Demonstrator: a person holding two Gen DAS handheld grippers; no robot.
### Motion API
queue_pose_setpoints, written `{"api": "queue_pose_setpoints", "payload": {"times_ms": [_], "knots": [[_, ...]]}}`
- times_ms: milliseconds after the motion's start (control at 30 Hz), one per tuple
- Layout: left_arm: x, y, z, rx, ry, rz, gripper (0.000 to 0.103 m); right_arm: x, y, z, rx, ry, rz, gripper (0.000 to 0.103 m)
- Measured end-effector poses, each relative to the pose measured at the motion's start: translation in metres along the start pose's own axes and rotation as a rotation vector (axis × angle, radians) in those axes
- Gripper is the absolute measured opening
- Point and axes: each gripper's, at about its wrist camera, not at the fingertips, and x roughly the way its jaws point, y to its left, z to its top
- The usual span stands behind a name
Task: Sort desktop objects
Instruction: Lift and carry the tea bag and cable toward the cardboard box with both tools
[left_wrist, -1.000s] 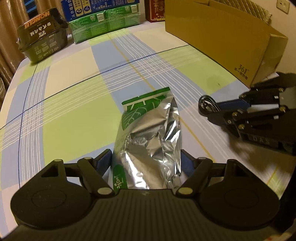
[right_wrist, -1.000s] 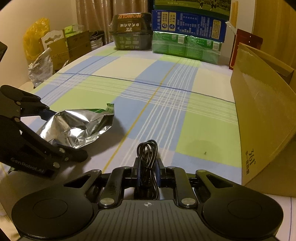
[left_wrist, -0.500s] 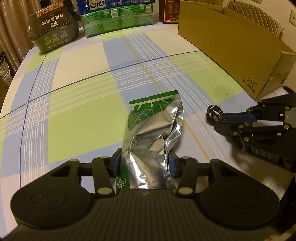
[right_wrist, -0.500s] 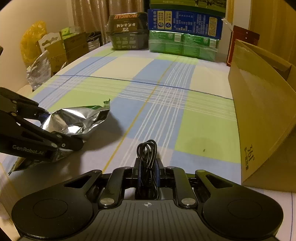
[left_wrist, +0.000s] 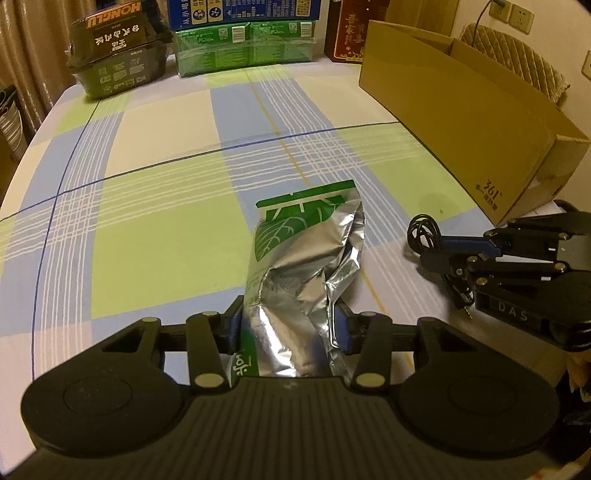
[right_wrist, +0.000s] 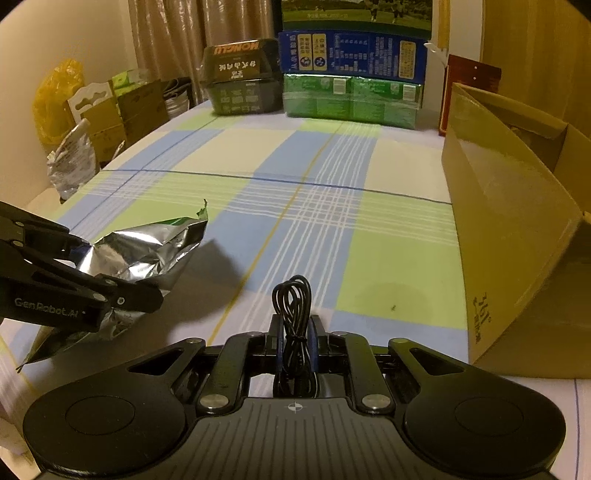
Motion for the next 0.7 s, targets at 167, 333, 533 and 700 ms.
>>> {"api": "queue_pose_setpoints", "payload": {"times_ms": [167, 333, 533, 700], "knots": [[-0.004, -0.001, -0.001, -0.012, -0.008, -0.01, 0.041, -0.006, -0.002, 0.002, 0.012, -0.011, -0.006, 0.009], [-0.007, 0.001, -0.001, -0.029, -0.021, -0.017, 0.041, -0.011, -0.004, 0.004, 0.023, -0.017, -0.012, 0.009], [-0.012, 0.001, 0.0, -0.042, -0.031, -0.022, 0.041, -0.023, -0.003, 0.013, 0.033, -0.044, -0.022, 0.009], [-0.02, -0.001, 0.007, -0.045, -0.05, -0.018, 0.041, -0.036, -0.002, 0.023, 0.031, -0.07, -0.029, 0.009]]}}
